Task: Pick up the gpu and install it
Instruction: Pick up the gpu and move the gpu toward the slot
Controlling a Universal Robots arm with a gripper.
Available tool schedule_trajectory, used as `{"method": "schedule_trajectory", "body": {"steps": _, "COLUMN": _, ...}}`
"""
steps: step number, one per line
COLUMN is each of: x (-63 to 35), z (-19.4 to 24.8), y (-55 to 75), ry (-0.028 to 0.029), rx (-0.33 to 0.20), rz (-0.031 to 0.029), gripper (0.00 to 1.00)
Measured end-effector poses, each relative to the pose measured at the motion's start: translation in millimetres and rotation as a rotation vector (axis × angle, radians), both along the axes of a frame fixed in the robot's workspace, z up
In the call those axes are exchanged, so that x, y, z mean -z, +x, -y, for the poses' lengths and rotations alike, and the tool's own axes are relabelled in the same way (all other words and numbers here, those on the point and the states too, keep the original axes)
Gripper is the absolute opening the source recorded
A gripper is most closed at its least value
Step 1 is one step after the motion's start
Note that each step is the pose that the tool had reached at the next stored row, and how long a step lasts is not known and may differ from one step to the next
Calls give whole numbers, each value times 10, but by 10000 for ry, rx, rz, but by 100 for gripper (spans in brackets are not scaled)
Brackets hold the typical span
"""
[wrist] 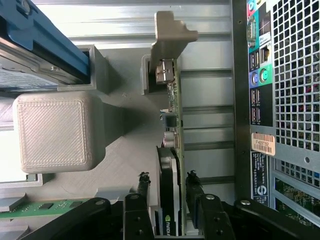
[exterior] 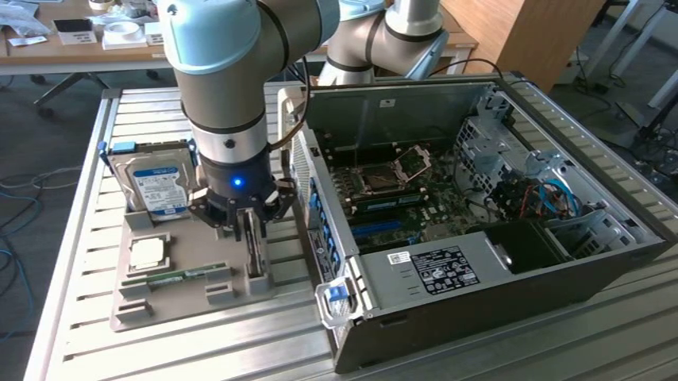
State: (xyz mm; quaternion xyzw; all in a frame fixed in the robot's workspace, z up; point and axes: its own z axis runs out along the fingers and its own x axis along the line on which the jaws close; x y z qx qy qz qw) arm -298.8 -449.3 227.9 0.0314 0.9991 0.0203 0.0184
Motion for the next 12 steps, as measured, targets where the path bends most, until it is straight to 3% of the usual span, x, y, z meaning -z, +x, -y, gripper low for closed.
{"method": "schedule_trajectory", "body": {"steps": 1, "x": 0, "z": 0, "y": 0, "ry": 0, "rx": 0, "rz": 0, "gripper": 42}}
{"method": "schedule_trajectory", "body": {"steps": 12, "x": 0, "z": 0, "y": -1, "ry": 0, "rx": 0, "rz": 1, "gripper": 42}}
